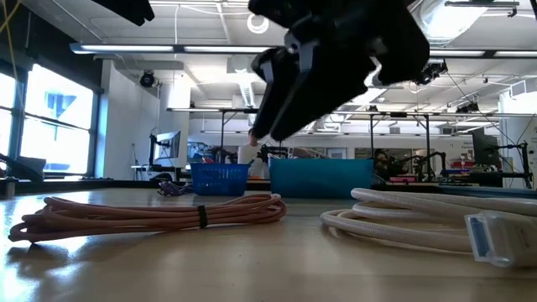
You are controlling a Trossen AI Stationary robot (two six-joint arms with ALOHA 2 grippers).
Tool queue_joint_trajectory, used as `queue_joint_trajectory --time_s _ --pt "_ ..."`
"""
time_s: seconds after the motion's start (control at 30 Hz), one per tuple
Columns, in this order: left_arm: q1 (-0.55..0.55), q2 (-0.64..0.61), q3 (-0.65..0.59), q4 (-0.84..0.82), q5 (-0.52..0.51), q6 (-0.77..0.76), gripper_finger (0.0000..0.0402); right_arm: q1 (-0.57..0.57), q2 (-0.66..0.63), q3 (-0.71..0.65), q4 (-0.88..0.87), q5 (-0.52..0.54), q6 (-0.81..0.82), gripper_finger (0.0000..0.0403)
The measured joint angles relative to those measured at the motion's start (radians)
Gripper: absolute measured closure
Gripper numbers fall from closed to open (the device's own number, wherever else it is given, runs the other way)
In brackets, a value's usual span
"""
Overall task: Pick & Place USB Port
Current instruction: Put the pink charger cable into the blue bin
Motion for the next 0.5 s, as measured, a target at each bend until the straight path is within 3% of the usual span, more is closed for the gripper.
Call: queue_joint_trajectory --time_s 0.23,0.5 --pt "0.0 0.0 -0.042 0.003 -0.003 -0.001 0.0318 -0.01 0.048 0.0 0.001 -0.009 -0.001 0.0225" --pt "0.0 0.0 -0.107 0.018 -0.033 -0.027 0.0318 -0.022 0.092 0.0 0.053 -0.129 0.015 0.0235"
